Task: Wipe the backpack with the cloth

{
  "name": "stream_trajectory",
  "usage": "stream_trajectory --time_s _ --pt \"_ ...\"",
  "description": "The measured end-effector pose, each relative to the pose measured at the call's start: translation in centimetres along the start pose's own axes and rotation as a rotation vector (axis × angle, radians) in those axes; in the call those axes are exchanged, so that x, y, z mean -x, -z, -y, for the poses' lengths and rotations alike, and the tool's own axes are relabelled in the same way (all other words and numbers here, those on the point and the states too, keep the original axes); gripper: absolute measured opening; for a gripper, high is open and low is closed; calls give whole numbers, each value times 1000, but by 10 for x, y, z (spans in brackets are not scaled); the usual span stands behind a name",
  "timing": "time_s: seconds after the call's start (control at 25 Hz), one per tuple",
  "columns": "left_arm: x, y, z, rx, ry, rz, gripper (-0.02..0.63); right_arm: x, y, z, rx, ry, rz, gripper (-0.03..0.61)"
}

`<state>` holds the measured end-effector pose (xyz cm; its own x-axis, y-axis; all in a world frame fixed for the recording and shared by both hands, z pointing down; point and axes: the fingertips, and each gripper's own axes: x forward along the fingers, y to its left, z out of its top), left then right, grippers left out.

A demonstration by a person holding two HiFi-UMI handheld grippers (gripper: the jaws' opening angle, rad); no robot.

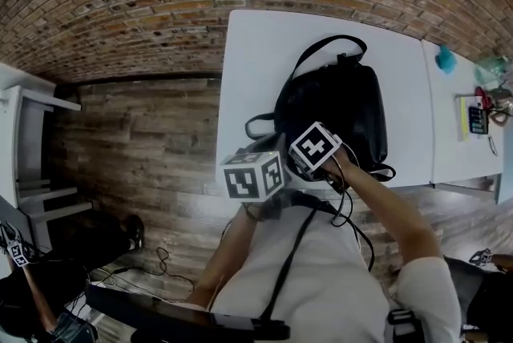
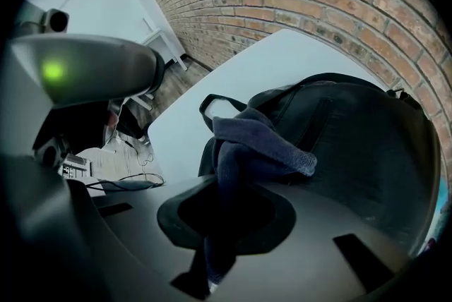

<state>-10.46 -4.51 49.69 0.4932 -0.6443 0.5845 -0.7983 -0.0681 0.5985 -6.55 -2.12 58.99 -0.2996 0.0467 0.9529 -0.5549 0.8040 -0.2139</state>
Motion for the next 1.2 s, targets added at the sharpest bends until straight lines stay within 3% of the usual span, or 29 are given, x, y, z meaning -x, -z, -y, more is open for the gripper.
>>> stream_trajectory --time_s 0.12,0.24,0.32,0.56,0.72,1.0,1.2 --pt "1 0 -3 4 -5 1 5 -6 -1 -17 -3 -66 35 38" --pt "3 2 -7 8 -9 -4 5 -1 21 -6 5 25 -64 38" --pt "4 3 -8 7 -8 -7 5 -5 22 -17 10 -3 -53 38" --pt "7 6 -10 -8 5 -16 5 -8 44 -11 -25 62 -115 38" --pt "14 7 -17 7 1 -9 5 0 32 -17 -147 -13 16 38" --pt "15 -2 -15 -43 47 -33 5 50 21 -2 -460 -57 282 37" --pt "17 -1 -1 -73 53 -12 5 89 25 11 -605 -63 491 38"
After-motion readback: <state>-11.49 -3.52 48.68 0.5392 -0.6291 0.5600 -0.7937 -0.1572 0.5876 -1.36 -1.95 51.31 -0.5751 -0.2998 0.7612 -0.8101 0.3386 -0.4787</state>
